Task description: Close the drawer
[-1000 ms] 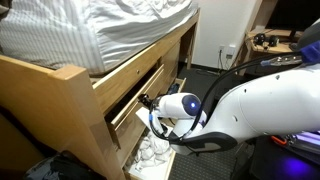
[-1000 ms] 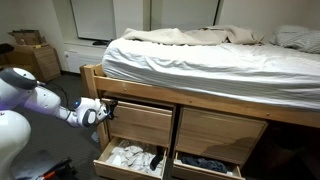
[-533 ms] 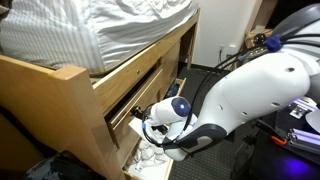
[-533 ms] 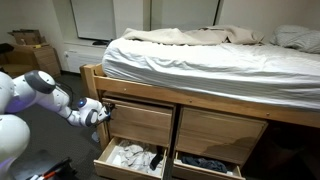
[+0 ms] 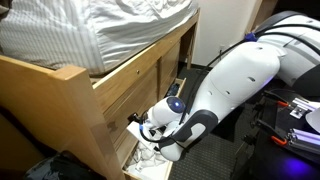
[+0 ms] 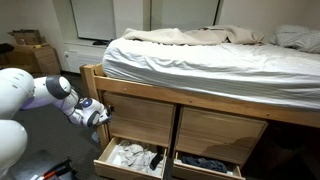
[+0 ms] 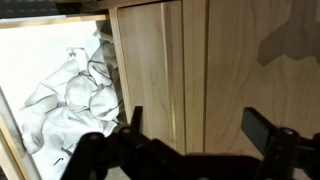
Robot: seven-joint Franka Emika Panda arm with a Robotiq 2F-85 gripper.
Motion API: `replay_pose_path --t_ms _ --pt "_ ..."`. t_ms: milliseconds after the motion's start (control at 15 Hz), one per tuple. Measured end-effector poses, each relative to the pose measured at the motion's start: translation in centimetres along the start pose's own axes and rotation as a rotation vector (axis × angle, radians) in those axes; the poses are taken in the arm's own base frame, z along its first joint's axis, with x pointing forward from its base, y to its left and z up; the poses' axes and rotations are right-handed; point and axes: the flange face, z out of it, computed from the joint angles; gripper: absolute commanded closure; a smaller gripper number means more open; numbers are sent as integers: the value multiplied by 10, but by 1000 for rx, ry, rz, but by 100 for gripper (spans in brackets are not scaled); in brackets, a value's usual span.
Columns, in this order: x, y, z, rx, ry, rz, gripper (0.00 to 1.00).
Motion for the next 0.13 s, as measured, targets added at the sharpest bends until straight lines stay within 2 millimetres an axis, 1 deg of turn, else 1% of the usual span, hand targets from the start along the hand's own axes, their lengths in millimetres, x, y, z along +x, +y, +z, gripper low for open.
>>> replay_pose_path --t_ms 133 --pt "-1 0 0 0 -1 -1 0"
